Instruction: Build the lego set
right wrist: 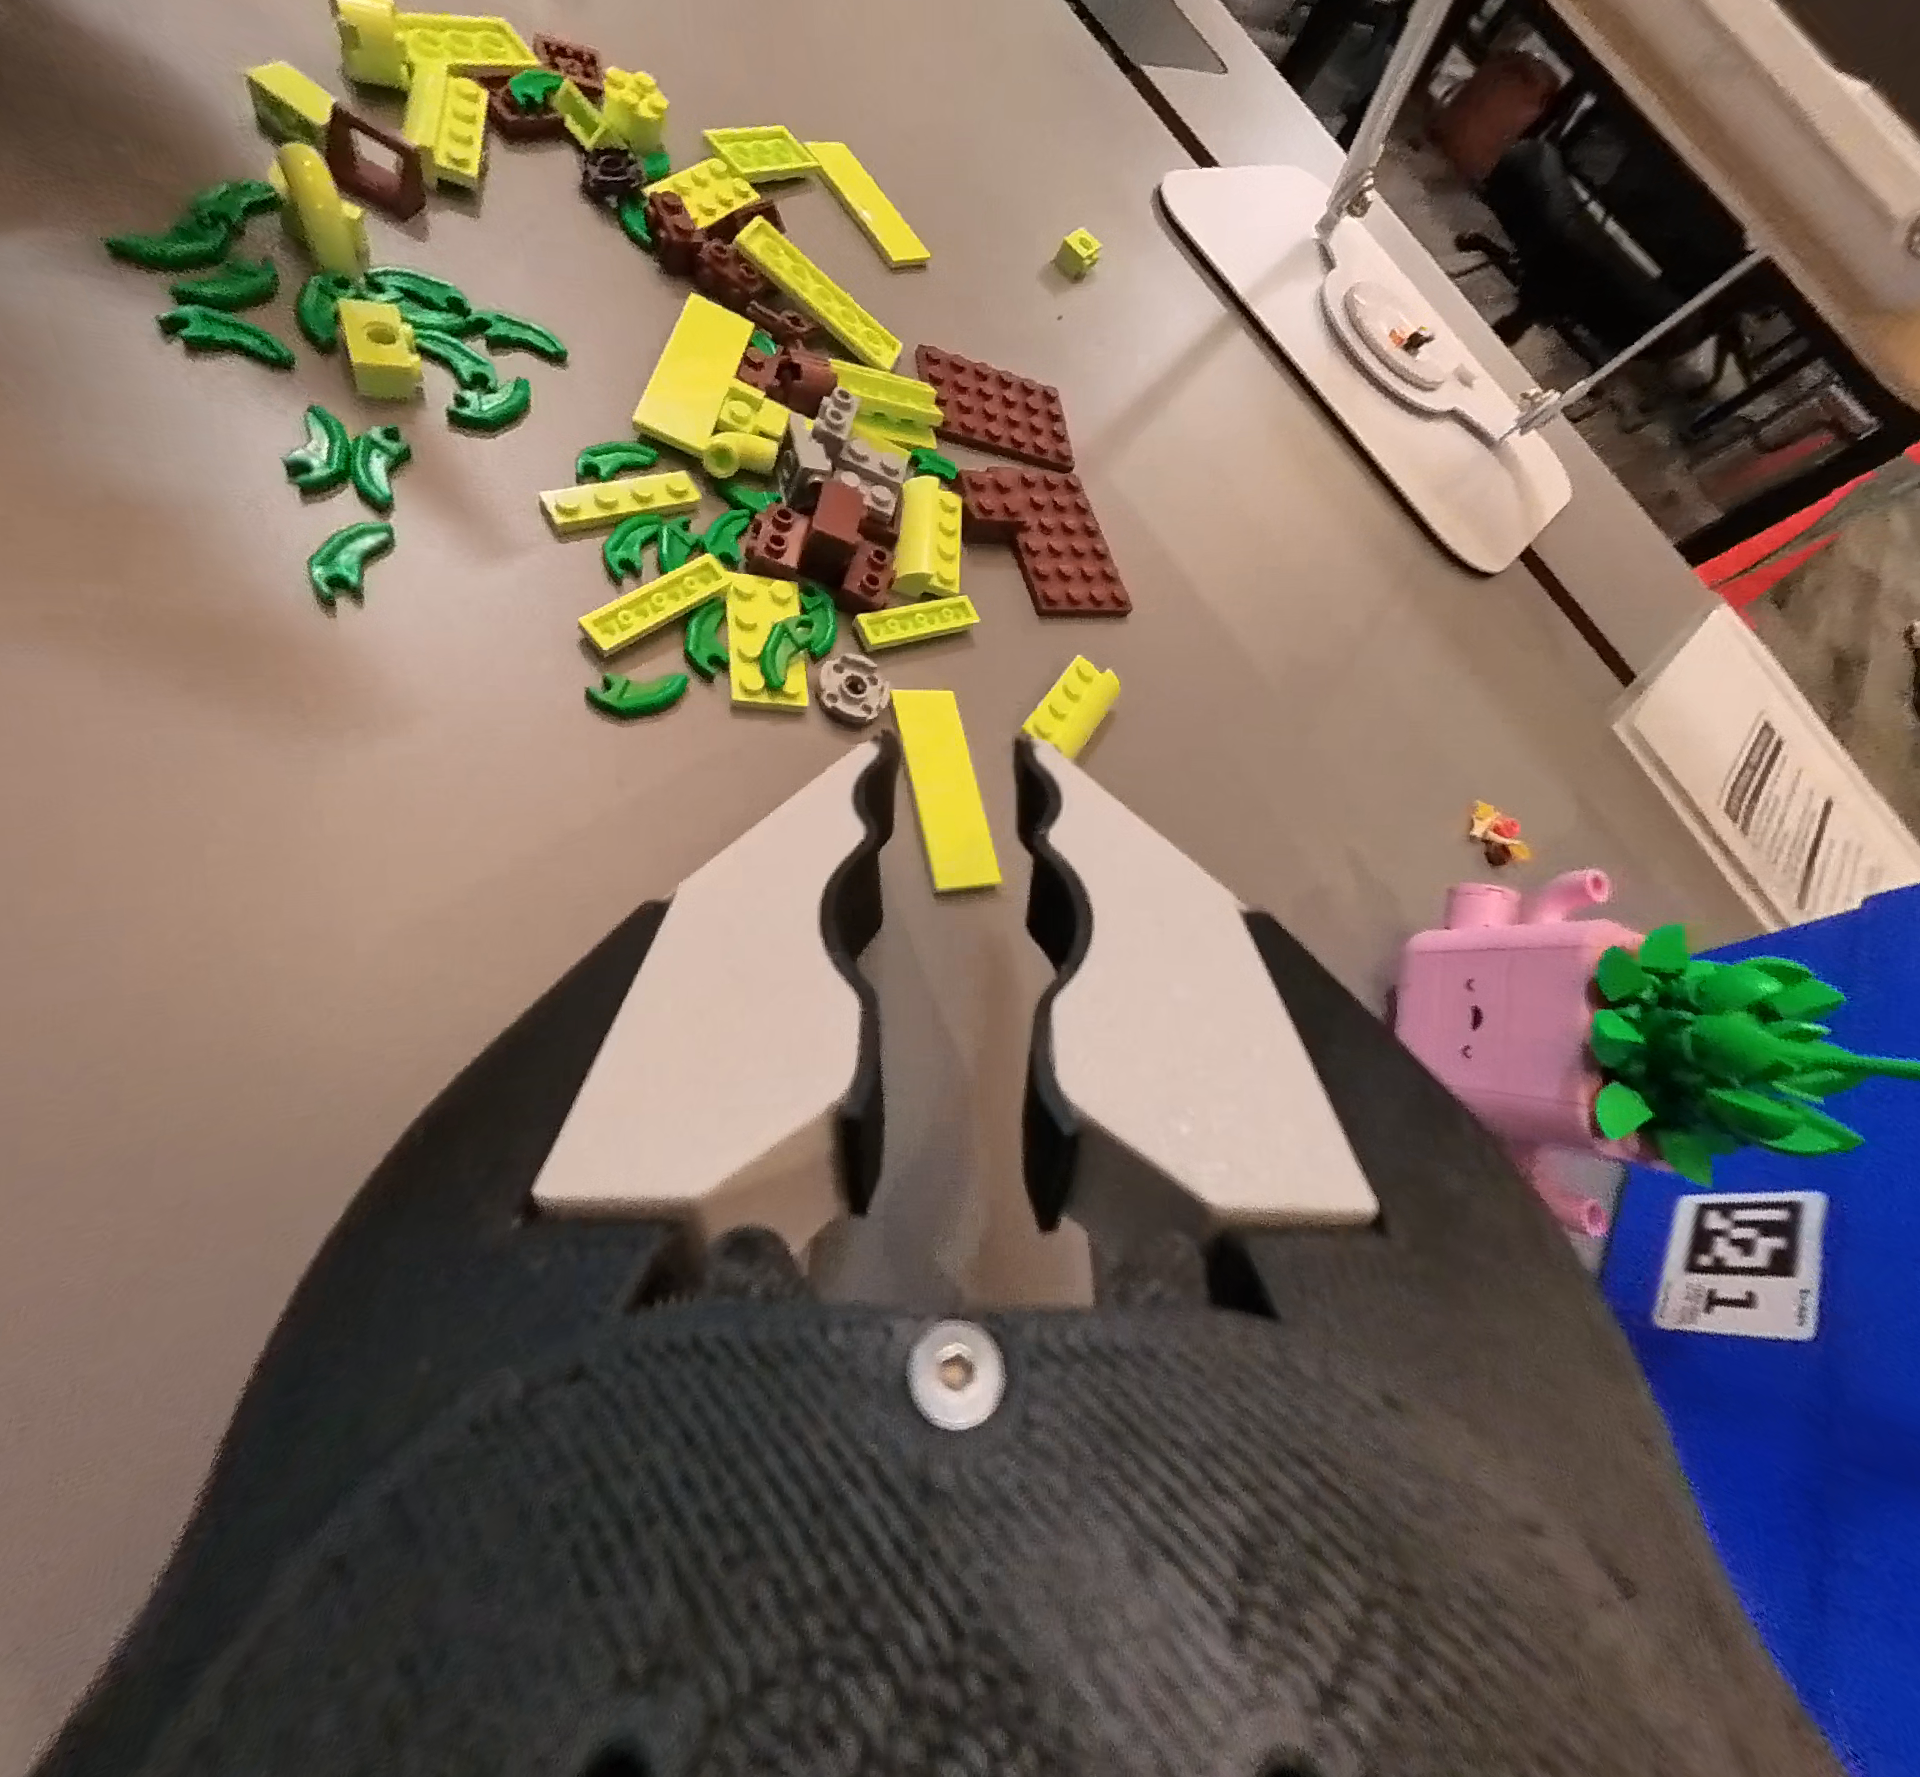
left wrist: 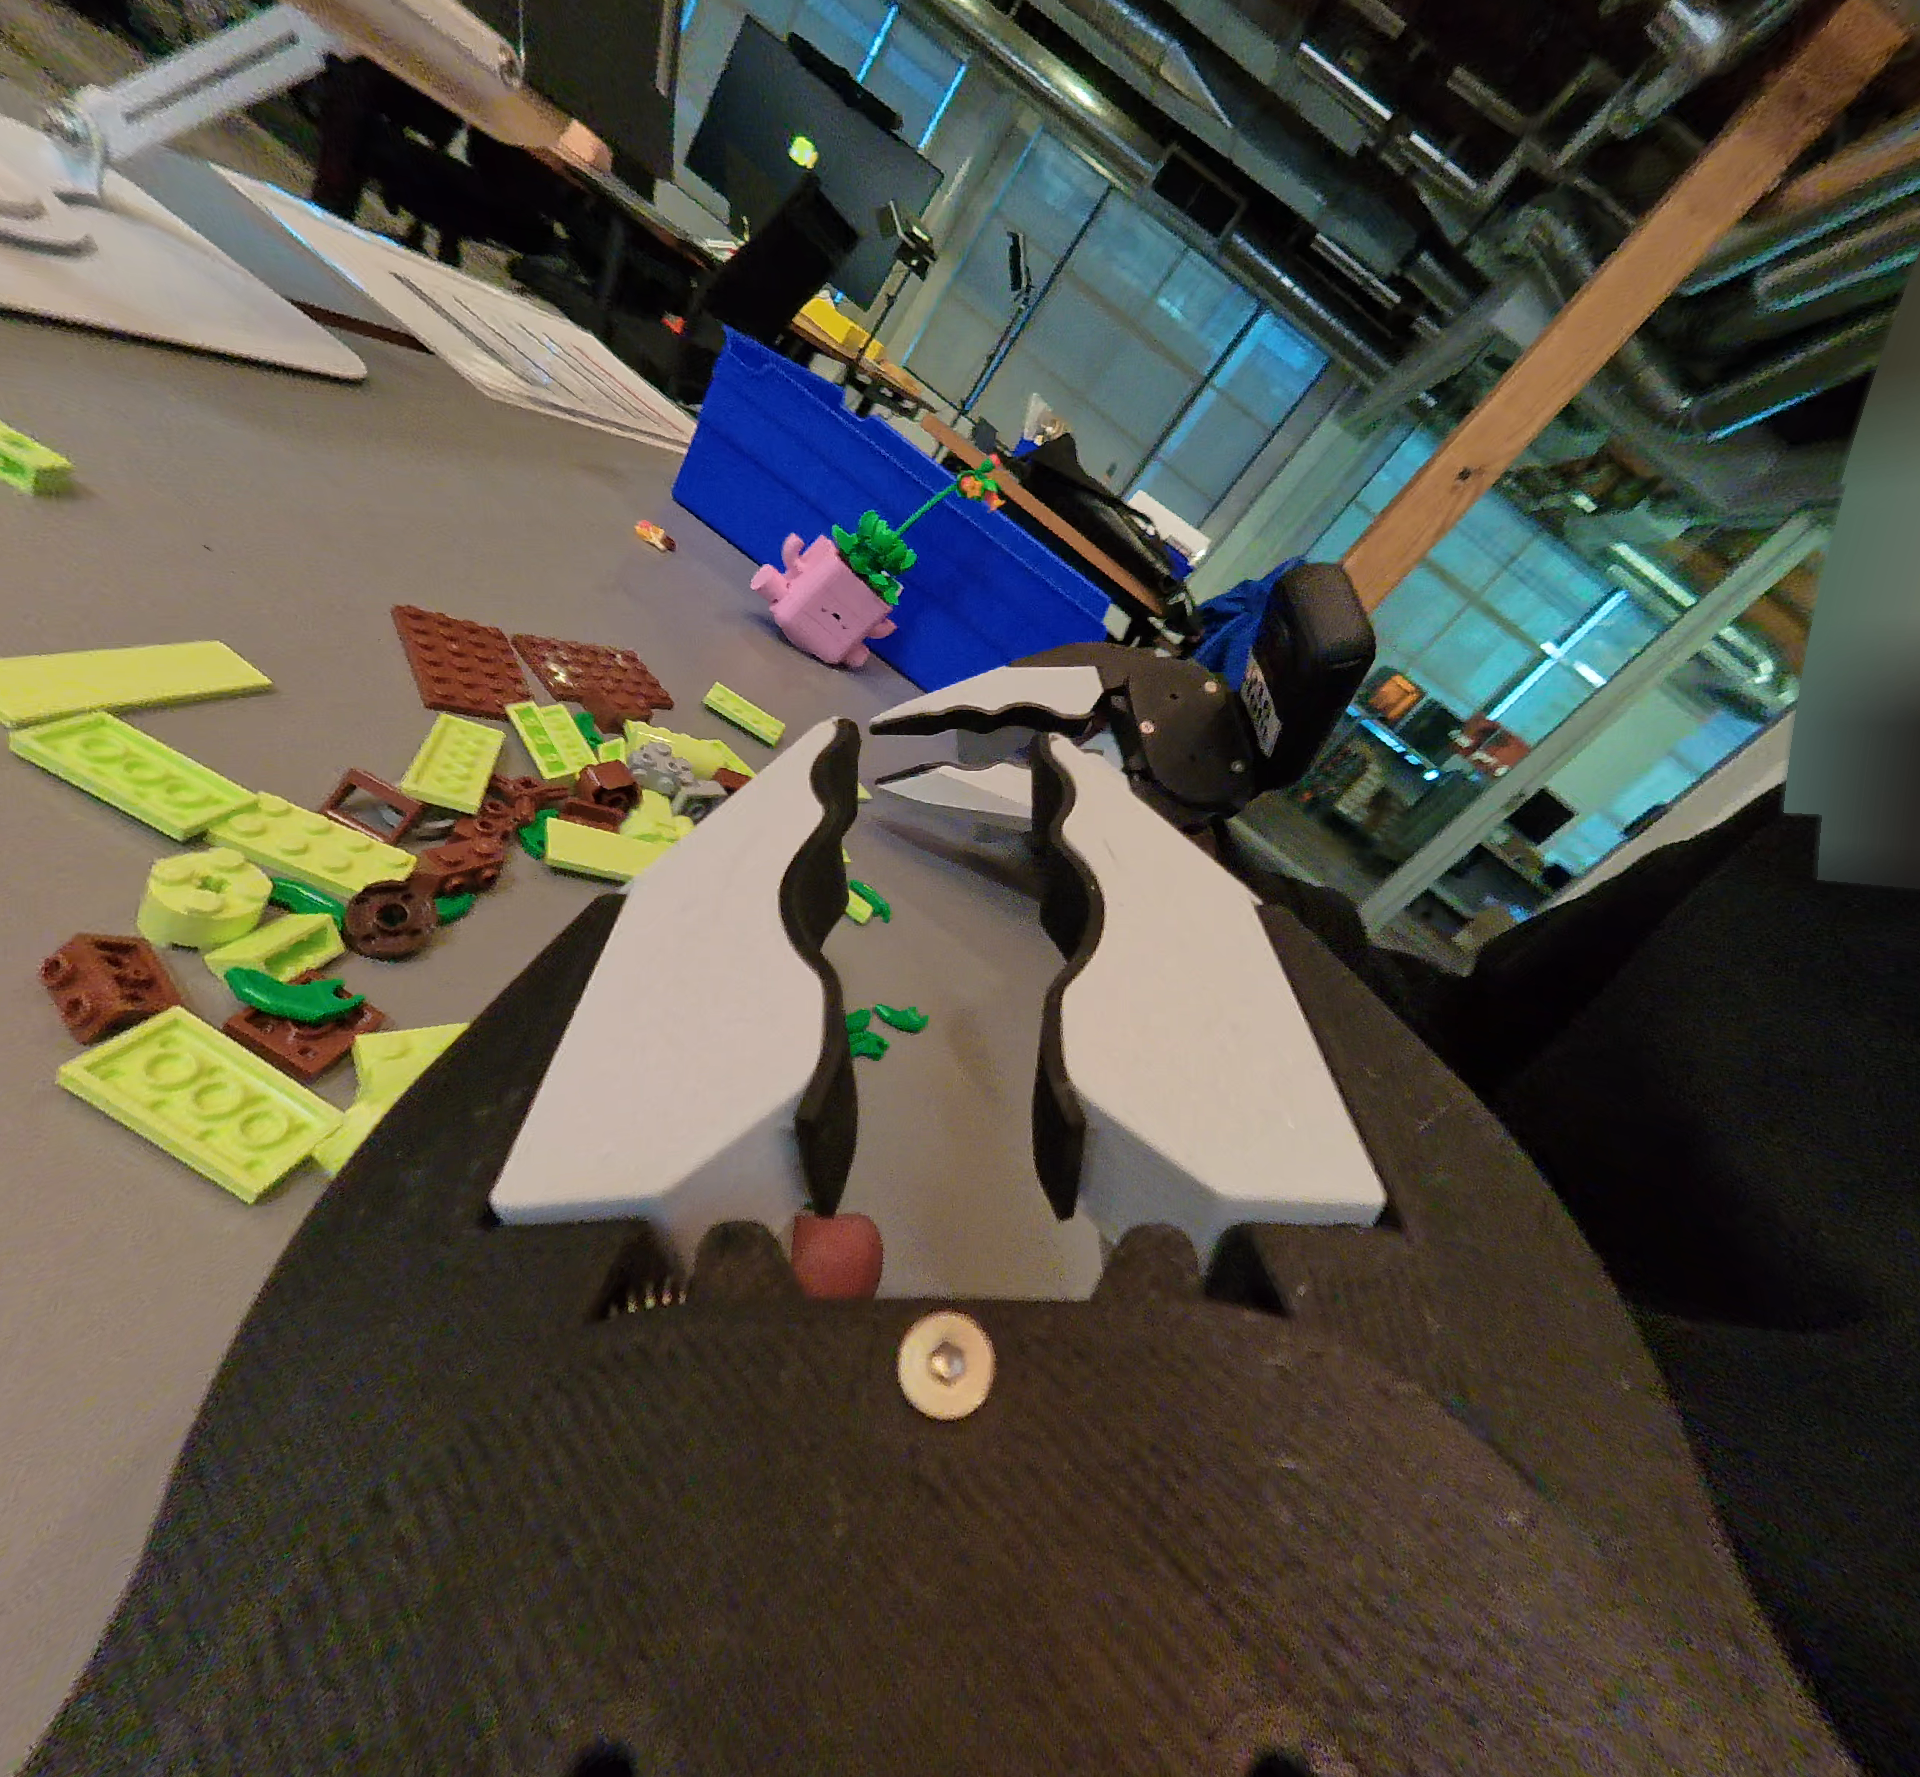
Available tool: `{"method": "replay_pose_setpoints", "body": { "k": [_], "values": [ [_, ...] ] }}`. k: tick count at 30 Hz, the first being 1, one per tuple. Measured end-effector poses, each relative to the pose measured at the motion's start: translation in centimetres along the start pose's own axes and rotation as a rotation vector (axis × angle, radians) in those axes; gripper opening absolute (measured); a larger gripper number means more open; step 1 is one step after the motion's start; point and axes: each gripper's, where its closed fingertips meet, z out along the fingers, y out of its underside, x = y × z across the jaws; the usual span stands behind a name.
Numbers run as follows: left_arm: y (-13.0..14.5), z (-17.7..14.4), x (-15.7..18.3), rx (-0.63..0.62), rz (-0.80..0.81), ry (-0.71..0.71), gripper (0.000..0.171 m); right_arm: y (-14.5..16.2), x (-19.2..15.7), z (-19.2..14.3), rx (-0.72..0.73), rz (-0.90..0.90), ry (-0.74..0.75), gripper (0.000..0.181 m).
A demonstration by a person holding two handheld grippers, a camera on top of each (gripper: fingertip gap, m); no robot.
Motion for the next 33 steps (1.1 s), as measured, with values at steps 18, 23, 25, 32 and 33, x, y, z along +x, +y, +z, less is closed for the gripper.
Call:
{"method": "replay_pose_setpoints", "body": {
  "k": [18, 23, 25, 32, 33],
  "values": [
    [-3.2, -12.4, -10.9, -0.239, 0.428, -0.803, 0.056, -0.3, 1.4, -0.5, 0.041, 0.124, 0.001, 0.021],
    [-1.7, -11.9, -11.9, -0.372, 0.454, -0.853, 0.057, -0.1, 1.2, -0.3, 0.021, 0.096, 0.009, 0.021],
    [-1.0, -11.7, -12.3, -0.432, 0.482, -0.874, 0.057, -0.1, 1.2, -0.2, 0.019, 0.098, 0.009, 0.021],
    [-0.6, -11.6, -12.5, -0.471, 0.502, -0.891, 0.051, 0.0, 2.3, -0.5, 0.019, 0.153, 0.075, 0.016],
    [-0.6, -11.6, -12.6, -0.466, 0.489, -0.891, 0.05, -0.1, 2.5, -0.6, 0.012, 0.19, 0.084, 0.015]
  ]
}}
